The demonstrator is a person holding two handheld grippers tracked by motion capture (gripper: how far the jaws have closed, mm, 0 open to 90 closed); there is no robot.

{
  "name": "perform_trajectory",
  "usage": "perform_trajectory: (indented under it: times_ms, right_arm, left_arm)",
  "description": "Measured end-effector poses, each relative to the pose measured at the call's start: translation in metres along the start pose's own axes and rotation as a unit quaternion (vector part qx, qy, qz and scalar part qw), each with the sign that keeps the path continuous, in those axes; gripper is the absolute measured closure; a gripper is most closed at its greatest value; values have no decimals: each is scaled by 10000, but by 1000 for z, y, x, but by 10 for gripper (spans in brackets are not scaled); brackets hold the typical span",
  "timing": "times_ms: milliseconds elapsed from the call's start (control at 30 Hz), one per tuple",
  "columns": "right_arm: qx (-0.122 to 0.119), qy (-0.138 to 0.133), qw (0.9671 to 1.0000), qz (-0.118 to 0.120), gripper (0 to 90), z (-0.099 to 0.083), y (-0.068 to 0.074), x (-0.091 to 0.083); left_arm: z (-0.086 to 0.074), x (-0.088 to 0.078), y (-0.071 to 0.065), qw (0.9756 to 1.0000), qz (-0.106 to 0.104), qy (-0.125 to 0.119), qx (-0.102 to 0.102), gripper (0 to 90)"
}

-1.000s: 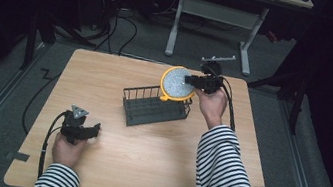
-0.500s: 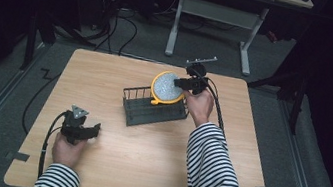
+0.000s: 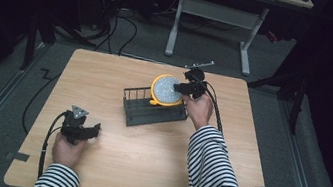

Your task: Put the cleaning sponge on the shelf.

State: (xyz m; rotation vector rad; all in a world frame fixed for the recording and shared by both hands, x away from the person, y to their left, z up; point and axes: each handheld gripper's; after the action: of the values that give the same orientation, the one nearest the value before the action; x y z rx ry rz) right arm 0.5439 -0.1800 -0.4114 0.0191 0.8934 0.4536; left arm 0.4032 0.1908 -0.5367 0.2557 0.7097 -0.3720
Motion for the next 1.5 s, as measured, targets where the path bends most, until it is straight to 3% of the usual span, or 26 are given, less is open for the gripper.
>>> perform_trajectory:
  times_ms: [233, 300, 700, 833, 1000, 1200, 1500]
  right_arm:
    - [-24, -24, 9999, -106, 741, -1, 2, 2]
    - [-177, 42, 9995, -265, 753, -2, 4, 5]
    - [-290, 253, 9989, -254, 818, -14, 2, 2]
    - [-190, 168, 9997, -66, 702, -17, -1, -4]
    - [-174, -65, 9998, 23, 626, -20, -4, -16]
    - [-161, -264, 9995, -3, 542, -26, -14, -41]
    - [-58, -431, 9990, -53, 512, -43, -34, -71]
  left_arm:
    - [0, 0, 0, 10000, 5, -7, -5, 263]
    - [0, 0, 0, 10000, 6, -7, -7, 263]
    - [0, 0, 0, 10000, 6, -10, -12, 264]
    - [0, 0, 0, 10000, 3, -5, -6, 264]
    - [0, 0, 0, 10000, 6, -9, -12, 264]
    - [0, 0, 0, 10000, 6, -9, -10, 264]
    - [0, 0, 0, 10000, 6, -8, -10, 264]
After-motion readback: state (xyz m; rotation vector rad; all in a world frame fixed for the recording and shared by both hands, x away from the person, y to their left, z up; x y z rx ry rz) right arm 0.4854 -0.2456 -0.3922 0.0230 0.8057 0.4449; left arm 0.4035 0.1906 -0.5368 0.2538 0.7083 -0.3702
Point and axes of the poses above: each handheld gripper's, and its own axes: x roughly forward along the jaws, z roughly out of its top, y roughly to its left, and after that the axes turned 9 degrees about x, right-handed
